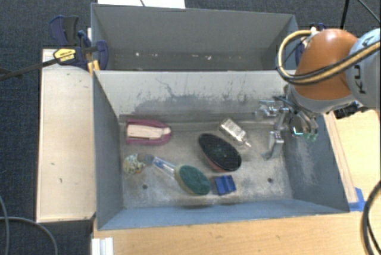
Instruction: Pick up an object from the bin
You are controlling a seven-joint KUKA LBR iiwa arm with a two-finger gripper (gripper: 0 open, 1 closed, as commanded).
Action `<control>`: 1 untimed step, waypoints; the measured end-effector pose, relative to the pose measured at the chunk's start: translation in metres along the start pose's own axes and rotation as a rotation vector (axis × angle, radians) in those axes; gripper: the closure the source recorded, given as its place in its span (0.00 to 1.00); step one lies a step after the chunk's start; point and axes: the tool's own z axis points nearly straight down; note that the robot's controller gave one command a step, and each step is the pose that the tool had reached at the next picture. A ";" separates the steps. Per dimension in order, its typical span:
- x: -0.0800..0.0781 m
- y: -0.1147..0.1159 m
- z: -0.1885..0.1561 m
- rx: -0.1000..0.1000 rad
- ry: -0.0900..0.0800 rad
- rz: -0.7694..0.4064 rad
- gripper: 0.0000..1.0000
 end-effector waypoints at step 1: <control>0.004 0.062 0.062 -0.002 -0.002 -0.079 0.00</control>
Offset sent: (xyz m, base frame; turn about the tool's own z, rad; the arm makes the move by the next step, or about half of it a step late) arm -0.0031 0.0575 -0.0590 -0.0724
